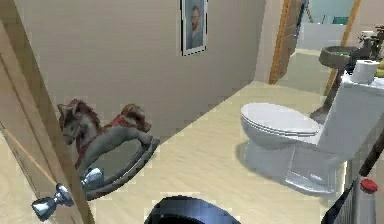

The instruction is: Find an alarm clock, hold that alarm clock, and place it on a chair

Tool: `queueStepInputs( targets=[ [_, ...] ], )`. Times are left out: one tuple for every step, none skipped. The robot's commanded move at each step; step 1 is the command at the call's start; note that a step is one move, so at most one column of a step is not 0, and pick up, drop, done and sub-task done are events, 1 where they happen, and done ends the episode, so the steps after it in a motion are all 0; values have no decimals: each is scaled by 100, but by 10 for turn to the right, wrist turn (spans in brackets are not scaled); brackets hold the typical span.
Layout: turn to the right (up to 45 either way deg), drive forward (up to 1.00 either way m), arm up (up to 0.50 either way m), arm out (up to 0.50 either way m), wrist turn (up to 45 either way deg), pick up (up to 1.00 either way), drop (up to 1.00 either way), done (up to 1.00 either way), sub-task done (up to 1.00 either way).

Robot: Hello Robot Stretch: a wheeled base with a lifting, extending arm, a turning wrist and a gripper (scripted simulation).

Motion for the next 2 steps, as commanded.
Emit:
queueStepInputs(
  targets=[
    [0, 35, 0, 0, 0, 0, 0, 0, 0],
    [30, 0, 0, 0, 0, 0, 0, 0, 0]
  ],
)
